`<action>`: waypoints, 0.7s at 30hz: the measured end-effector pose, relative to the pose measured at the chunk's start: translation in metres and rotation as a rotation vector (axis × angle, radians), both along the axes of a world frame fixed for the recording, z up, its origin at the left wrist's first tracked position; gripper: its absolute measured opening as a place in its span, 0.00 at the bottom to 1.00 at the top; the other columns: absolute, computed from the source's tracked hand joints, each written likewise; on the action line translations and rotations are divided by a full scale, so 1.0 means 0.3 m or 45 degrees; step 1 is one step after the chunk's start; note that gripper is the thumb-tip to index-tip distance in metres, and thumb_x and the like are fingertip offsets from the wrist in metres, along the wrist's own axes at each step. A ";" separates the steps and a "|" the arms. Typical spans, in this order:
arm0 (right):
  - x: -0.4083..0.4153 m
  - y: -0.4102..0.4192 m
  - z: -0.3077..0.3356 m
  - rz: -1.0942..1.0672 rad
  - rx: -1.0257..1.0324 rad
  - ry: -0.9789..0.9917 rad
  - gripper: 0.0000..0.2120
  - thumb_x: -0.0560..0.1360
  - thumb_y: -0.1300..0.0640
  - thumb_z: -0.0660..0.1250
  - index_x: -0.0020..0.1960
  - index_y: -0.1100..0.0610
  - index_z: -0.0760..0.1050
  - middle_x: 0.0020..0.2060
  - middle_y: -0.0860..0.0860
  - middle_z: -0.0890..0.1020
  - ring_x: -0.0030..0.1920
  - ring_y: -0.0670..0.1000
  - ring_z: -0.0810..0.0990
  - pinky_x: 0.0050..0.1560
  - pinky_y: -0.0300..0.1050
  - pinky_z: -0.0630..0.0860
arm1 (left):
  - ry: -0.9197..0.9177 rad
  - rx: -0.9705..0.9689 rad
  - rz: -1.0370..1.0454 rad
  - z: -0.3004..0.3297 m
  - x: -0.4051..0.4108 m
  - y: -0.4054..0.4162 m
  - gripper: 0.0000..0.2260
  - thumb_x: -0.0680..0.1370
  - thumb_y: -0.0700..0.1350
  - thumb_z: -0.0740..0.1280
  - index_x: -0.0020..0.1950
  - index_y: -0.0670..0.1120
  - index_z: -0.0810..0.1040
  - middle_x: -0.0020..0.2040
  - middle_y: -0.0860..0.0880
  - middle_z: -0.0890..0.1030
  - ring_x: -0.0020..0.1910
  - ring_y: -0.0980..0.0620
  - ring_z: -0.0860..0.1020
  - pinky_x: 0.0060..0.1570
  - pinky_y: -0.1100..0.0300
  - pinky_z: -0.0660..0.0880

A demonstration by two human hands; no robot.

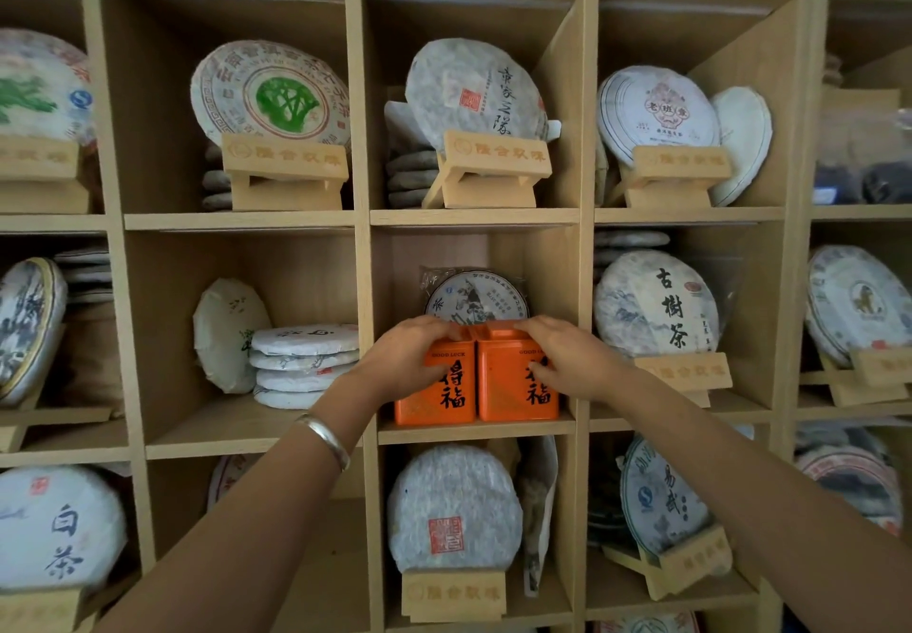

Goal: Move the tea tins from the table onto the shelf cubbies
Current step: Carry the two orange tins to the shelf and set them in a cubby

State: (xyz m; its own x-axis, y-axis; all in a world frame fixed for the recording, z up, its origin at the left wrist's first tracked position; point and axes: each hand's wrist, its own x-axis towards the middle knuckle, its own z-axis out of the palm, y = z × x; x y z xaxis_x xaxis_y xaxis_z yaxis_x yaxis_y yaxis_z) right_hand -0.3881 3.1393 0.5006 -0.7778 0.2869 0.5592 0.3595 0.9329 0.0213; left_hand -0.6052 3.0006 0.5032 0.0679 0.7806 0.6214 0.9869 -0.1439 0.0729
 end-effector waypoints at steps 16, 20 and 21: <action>-0.004 -0.020 0.020 -0.046 -0.021 -0.017 0.23 0.76 0.61 0.65 0.70 0.57 0.66 0.60 0.55 0.75 0.58 0.53 0.75 0.57 0.44 0.73 | 0.001 -0.009 0.041 0.013 0.018 0.001 0.15 0.73 0.39 0.70 0.60 0.48 0.77 0.58 0.49 0.77 0.58 0.52 0.74 0.56 0.64 0.66; 0.000 -0.028 0.024 -0.051 -0.015 -0.029 0.22 0.76 0.61 0.66 0.69 0.57 0.67 0.60 0.55 0.75 0.58 0.53 0.75 0.57 0.45 0.74 | -0.004 -0.016 0.048 0.011 0.020 0.003 0.15 0.73 0.39 0.70 0.59 0.48 0.77 0.58 0.49 0.77 0.57 0.52 0.74 0.55 0.63 0.67; 0.000 -0.029 0.025 -0.055 -0.013 -0.034 0.22 0.76 0.61 0.66 0.69 0.58 0.67 0.59 0.55 0.75 0.58 0.53 0.76 0.58 0.46 0.74 | -0.006 -0.016 0.051 0.011 0.021 0.004 0.15 0.73 0.39 0.70 0.59 0.48 0.77 0.58 0.49 0.77 0.57 0.51 0.74 0.55 0.63 0.67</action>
